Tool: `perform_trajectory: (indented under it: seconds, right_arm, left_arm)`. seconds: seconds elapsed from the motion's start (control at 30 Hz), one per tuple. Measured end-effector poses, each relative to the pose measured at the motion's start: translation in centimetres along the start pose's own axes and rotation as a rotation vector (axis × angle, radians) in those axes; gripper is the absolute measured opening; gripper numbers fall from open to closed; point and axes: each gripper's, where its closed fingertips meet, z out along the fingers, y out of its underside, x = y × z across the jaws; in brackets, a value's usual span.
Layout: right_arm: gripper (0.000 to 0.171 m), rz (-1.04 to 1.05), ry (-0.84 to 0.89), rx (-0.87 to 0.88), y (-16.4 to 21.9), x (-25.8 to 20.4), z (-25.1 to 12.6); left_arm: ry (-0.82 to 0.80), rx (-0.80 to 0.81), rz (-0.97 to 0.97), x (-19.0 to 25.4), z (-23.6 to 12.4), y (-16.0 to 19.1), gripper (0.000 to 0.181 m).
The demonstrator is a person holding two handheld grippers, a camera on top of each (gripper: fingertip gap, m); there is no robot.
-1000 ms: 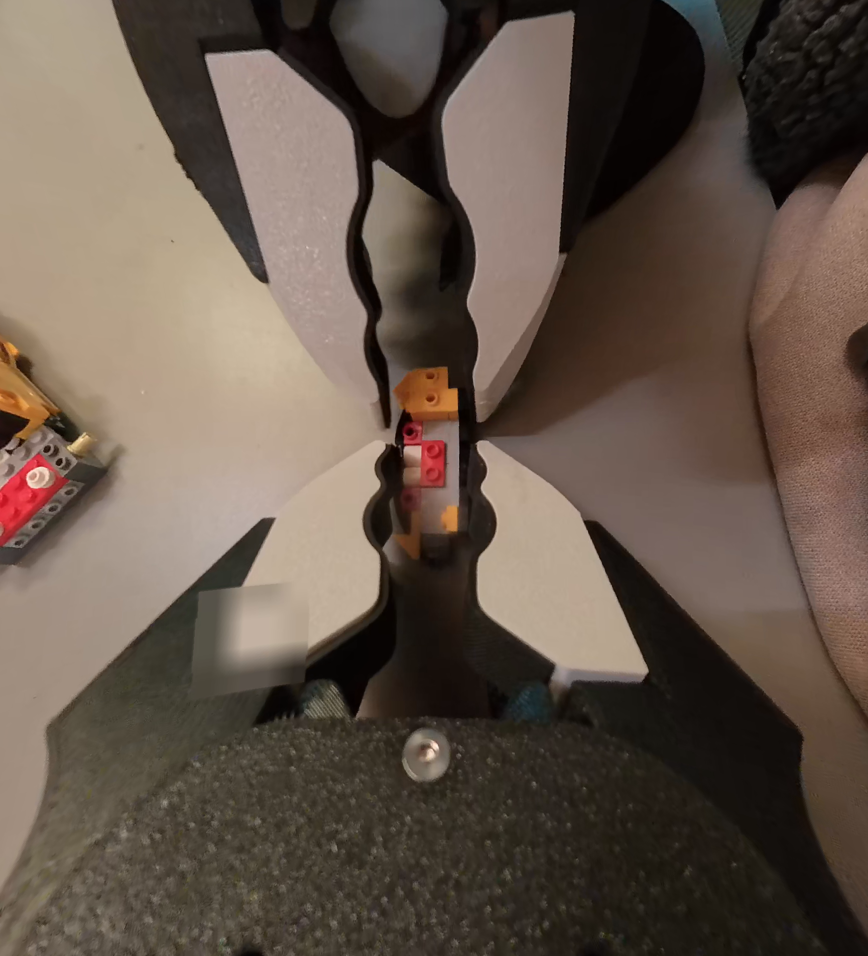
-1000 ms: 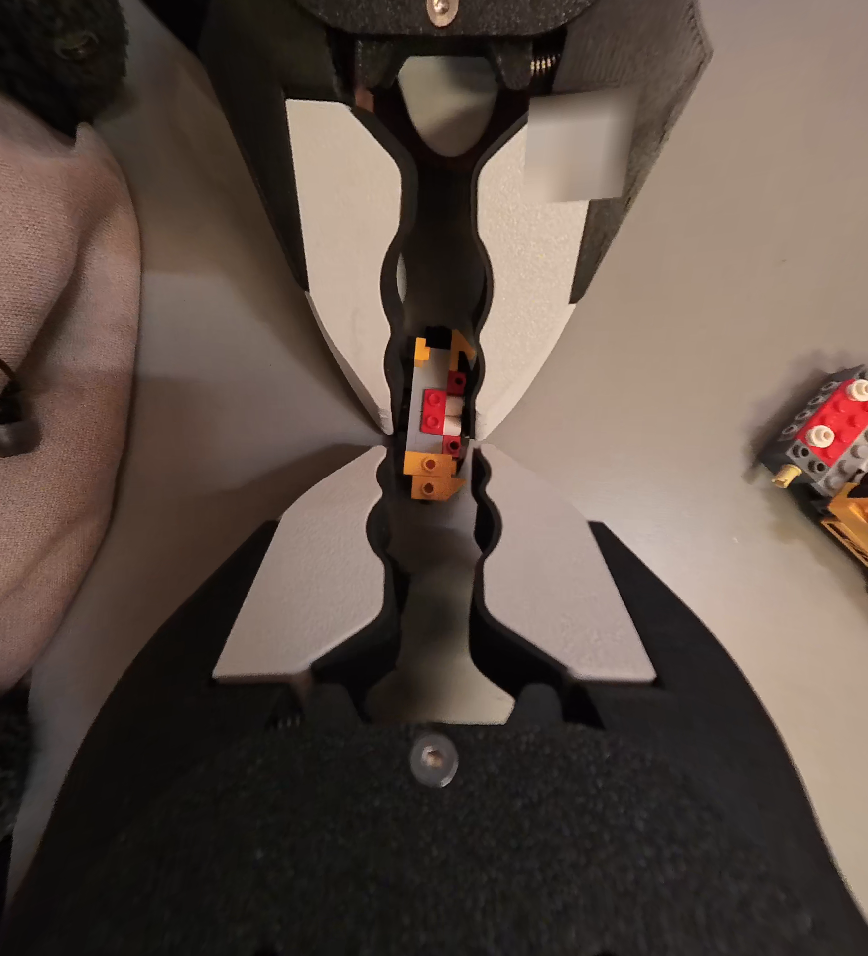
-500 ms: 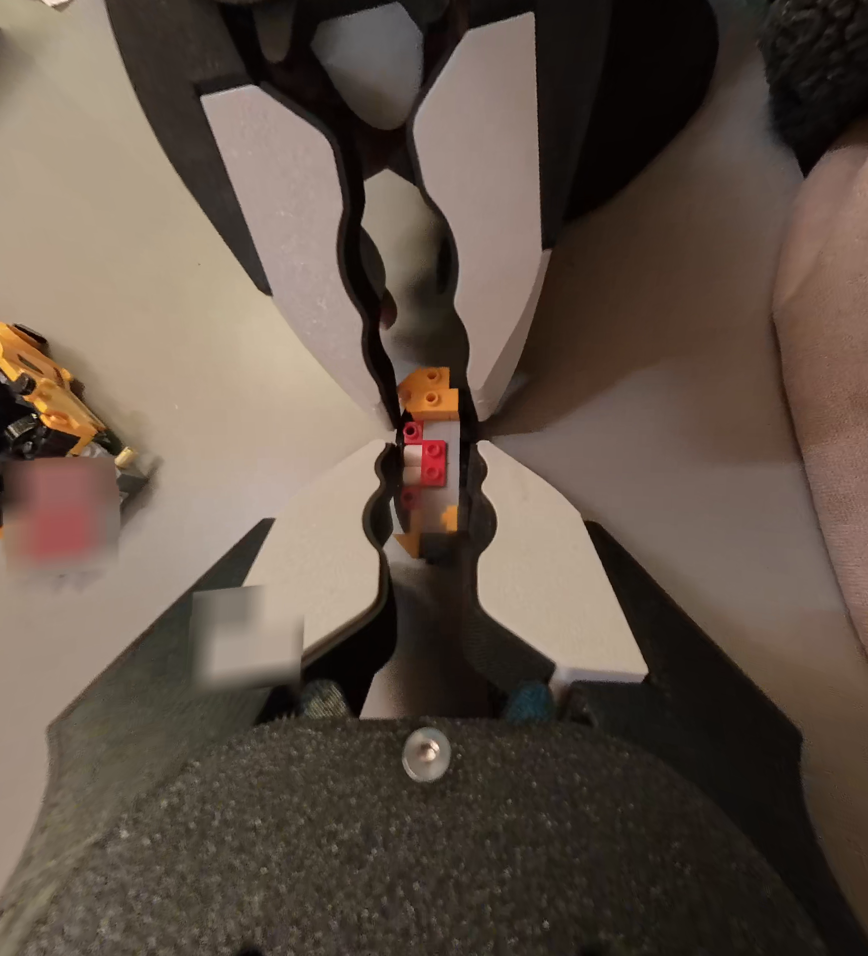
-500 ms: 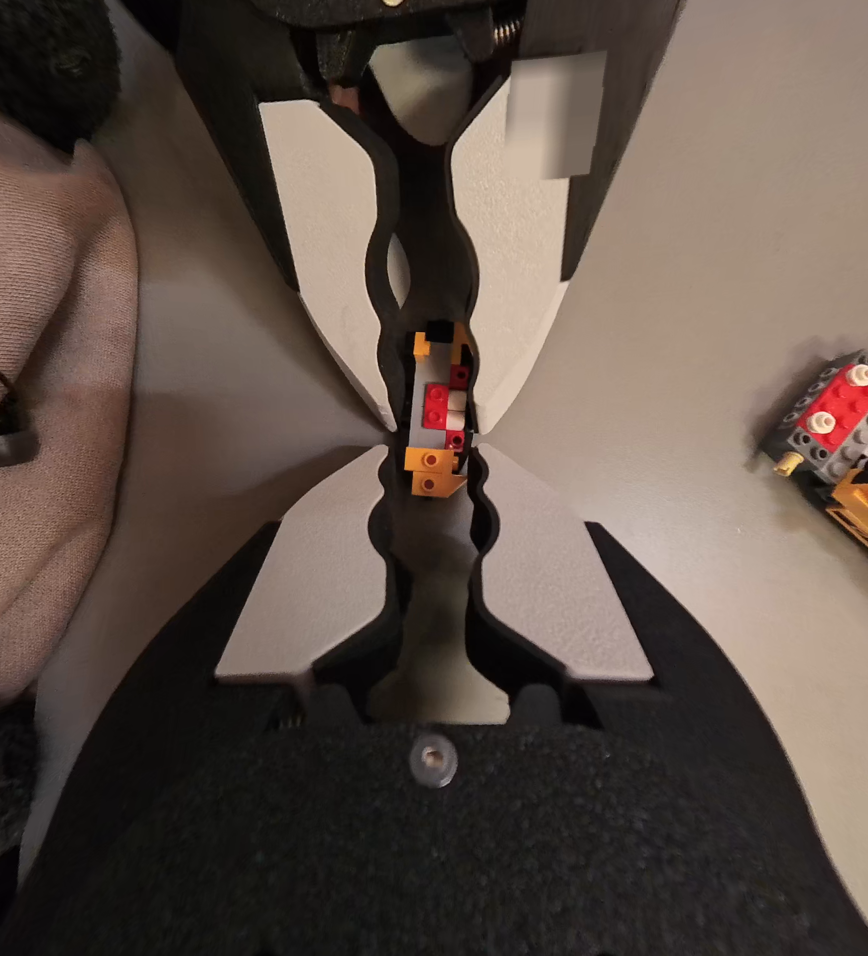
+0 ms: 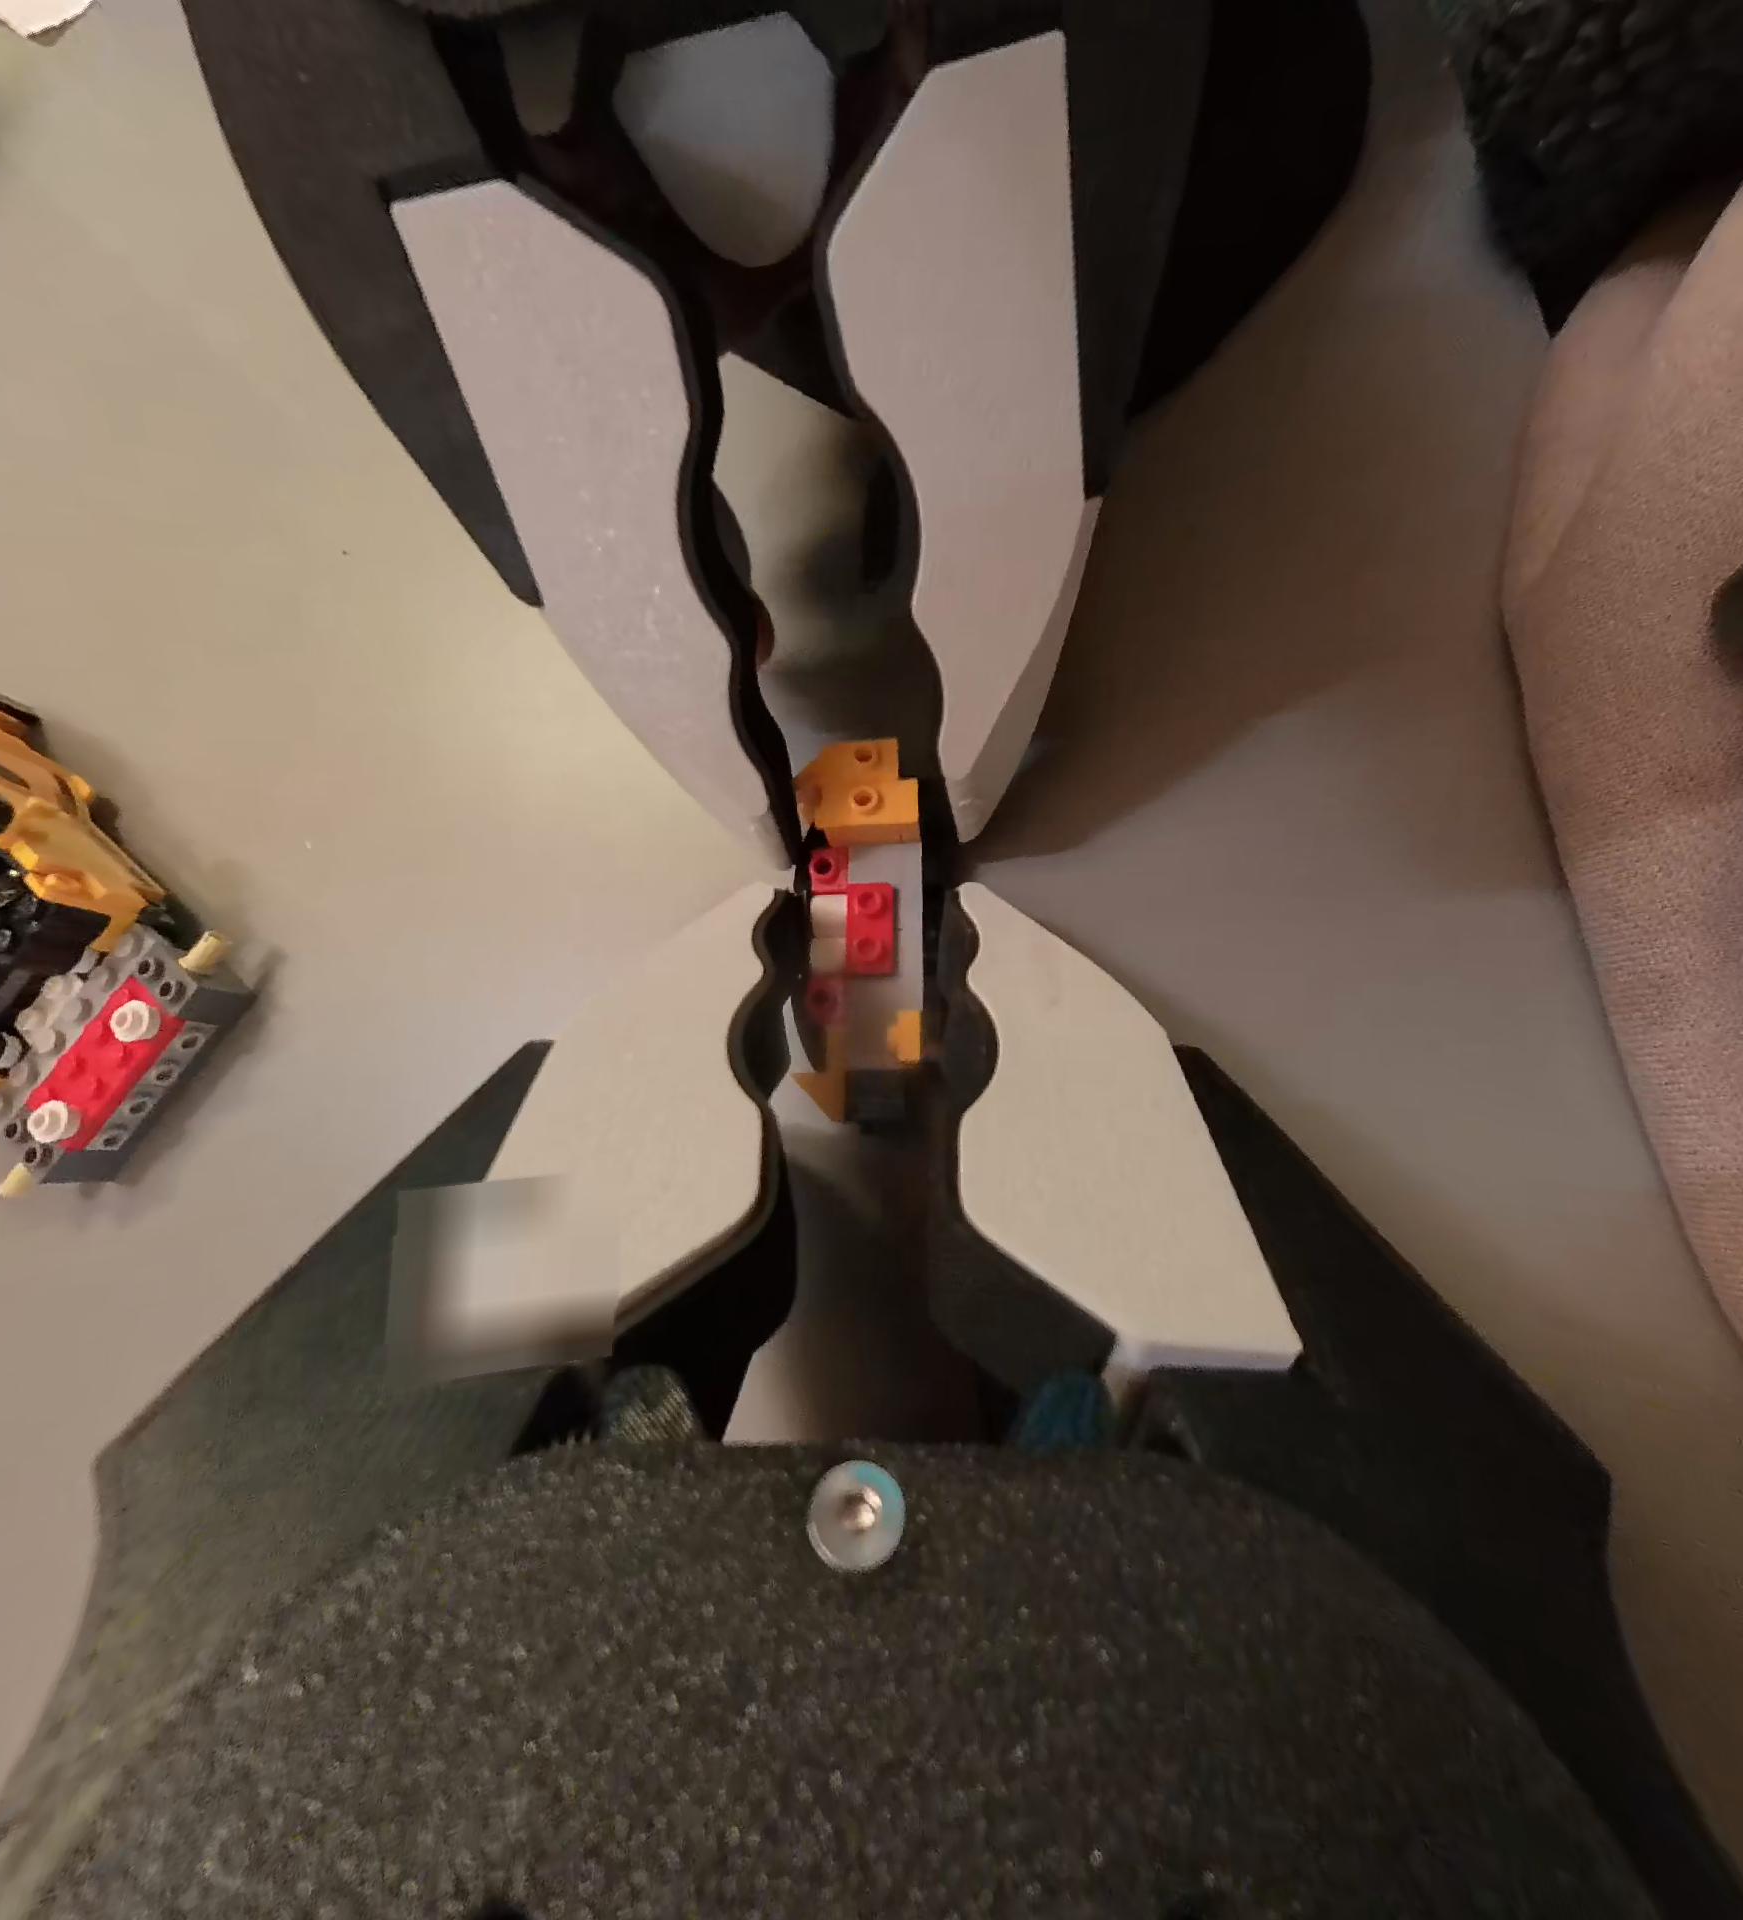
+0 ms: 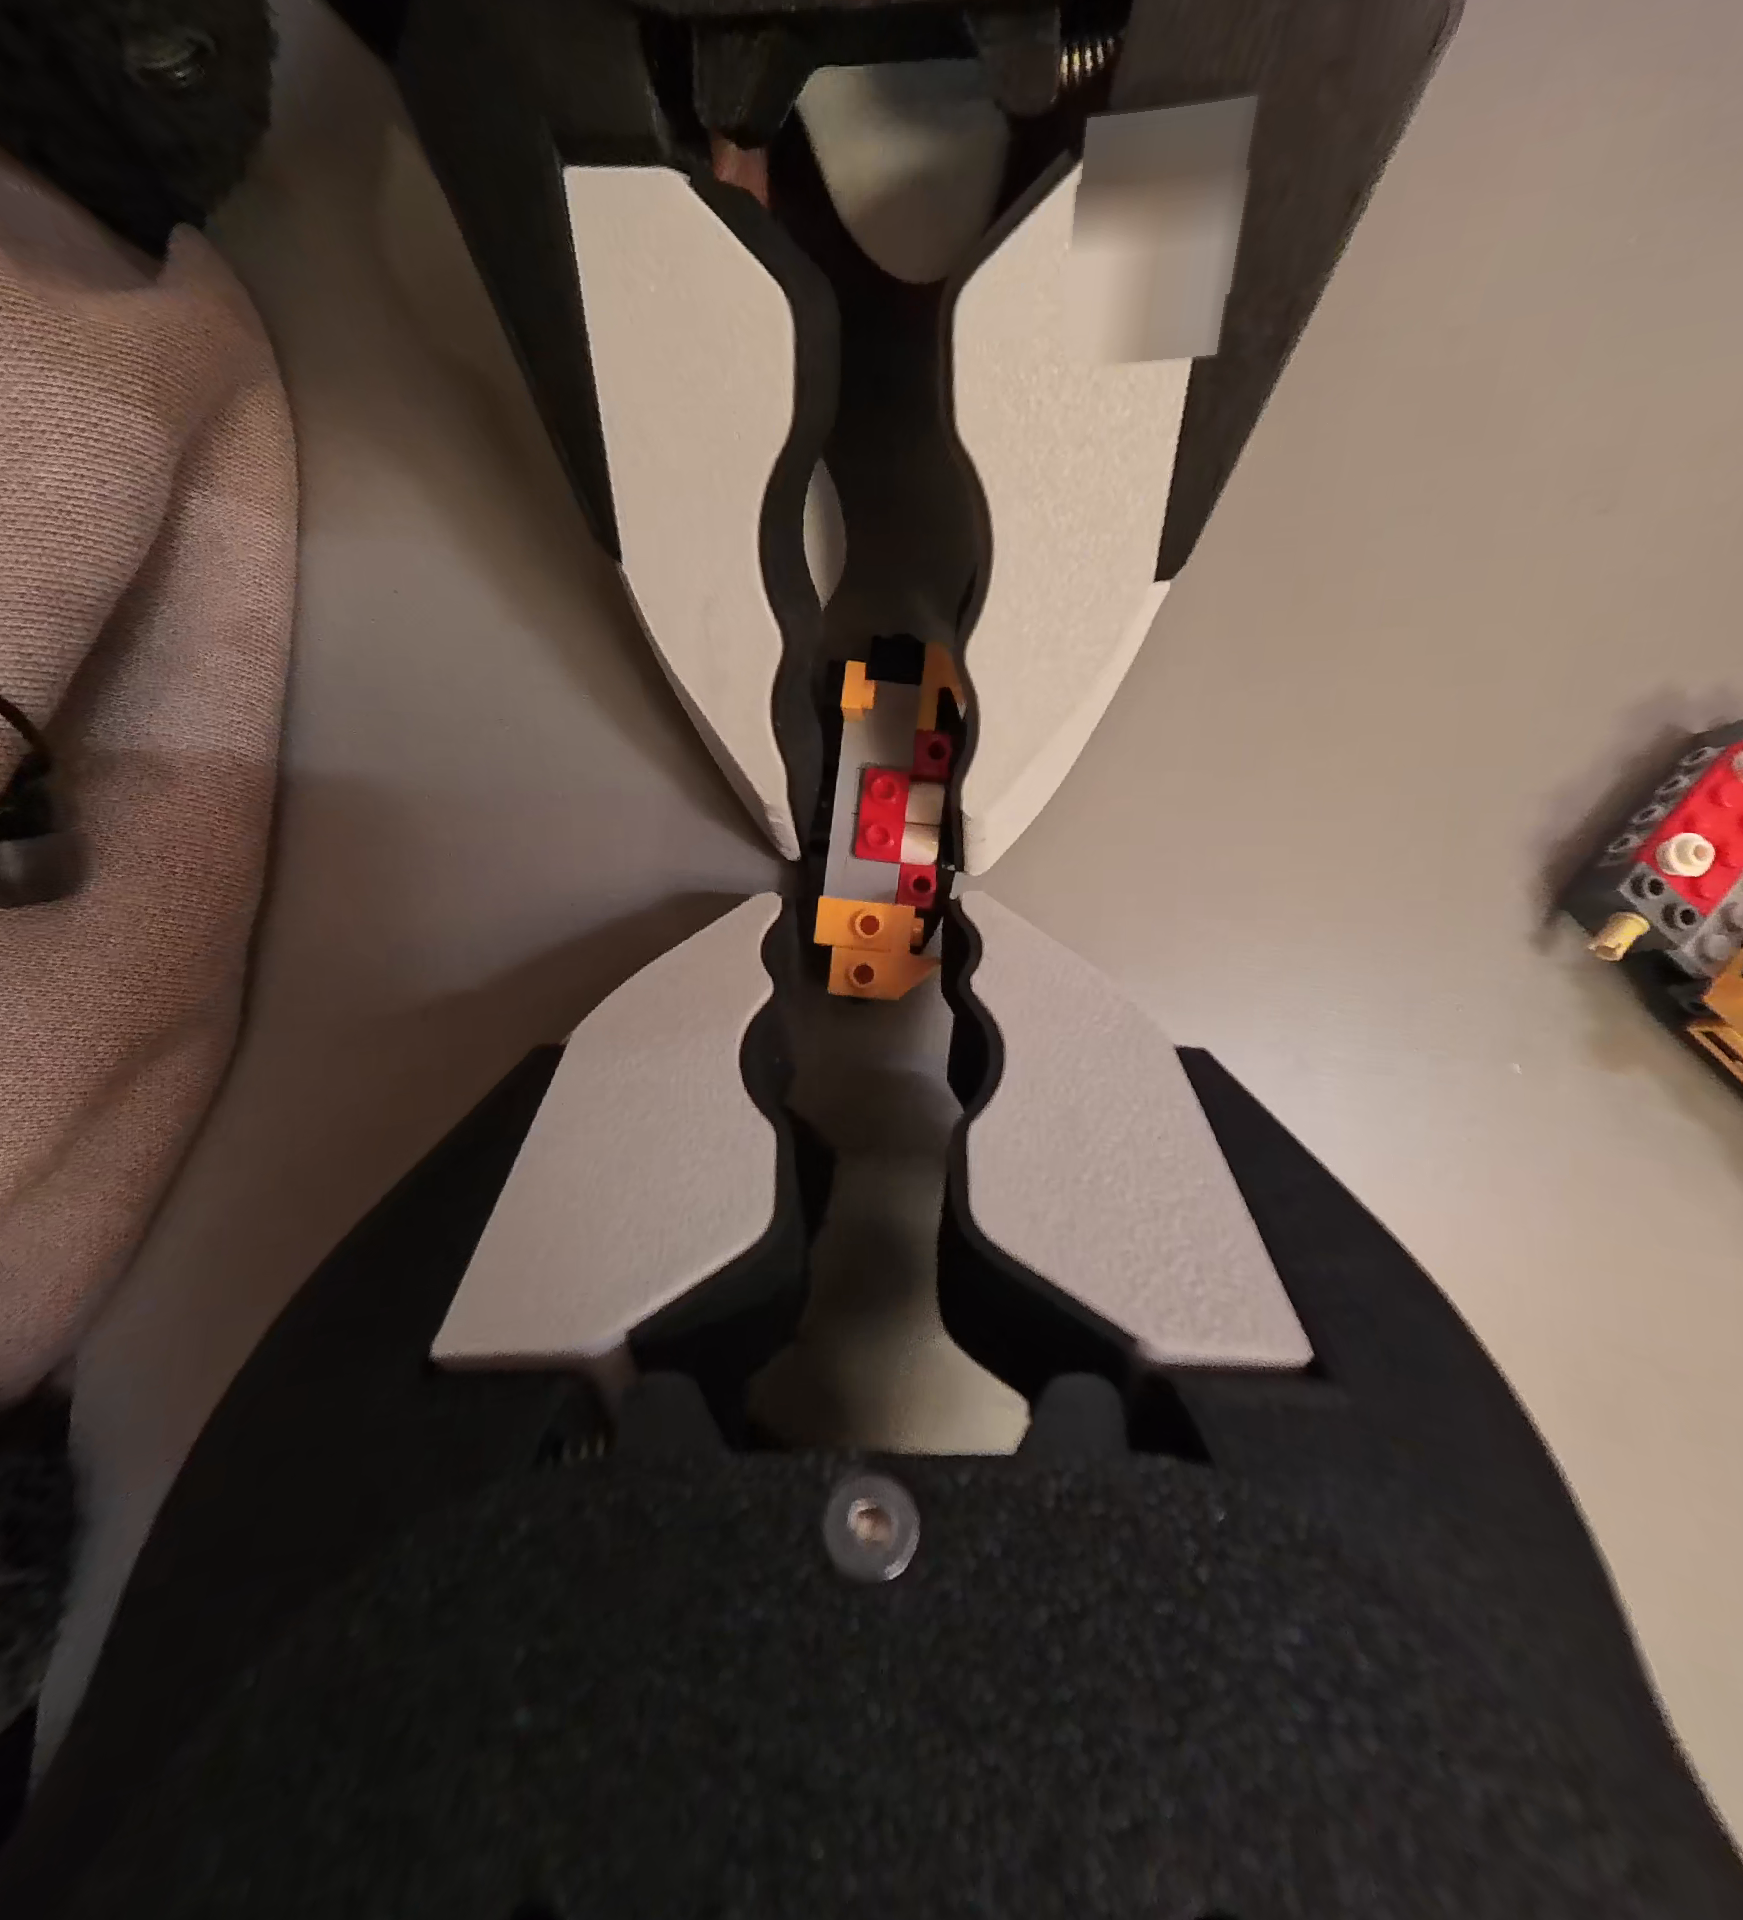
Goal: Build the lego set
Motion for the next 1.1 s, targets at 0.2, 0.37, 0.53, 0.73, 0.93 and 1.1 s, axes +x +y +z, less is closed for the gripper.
perform_trajectory:
  seconds: [0.2,0.37,0.53,0.73,0.93,1.1]
  right_arm:
    - [0.033,-0.013,0.052,0.018,-0.4,0.5,-0.8]
    - [0.023,-0.025,0.059,0.014,-0.4,0.6,-0.2]
    - [0.022,-0.03,0.036,0.001,-0.4,0.5,-0.1]
    - [0.022,-0.043,0.019,-0.012,-0.3,0.5,0.0]
    - [0.022,-0.032,0.035,-0.004,-0.3,0.6,-0.1]
    - [0.026,-0.045,0.15,0.069,-1.4,2.1,-1.4]
  left_arm:
    - [-0.016,-0.007,-0.049,-0.6,-0.1,0.3,0.027]
    - [-0.019,-0.008,-0.045,-0.6,-0.1,0.3,0.027]
    - [-0.017,-0.011,-0.035,-0.5,-0.2,0.3,0.027]
    - [-0.011,-0.014,-0.028,-0.4,-0.2,0.4,0.027]
    - [-0.017,-0.01,-0.036,-0.5,-0.3,0.4,0.027]
    - [-0.128,0.053,-0.002,-2.1,-1.2,-0.5,0.027]
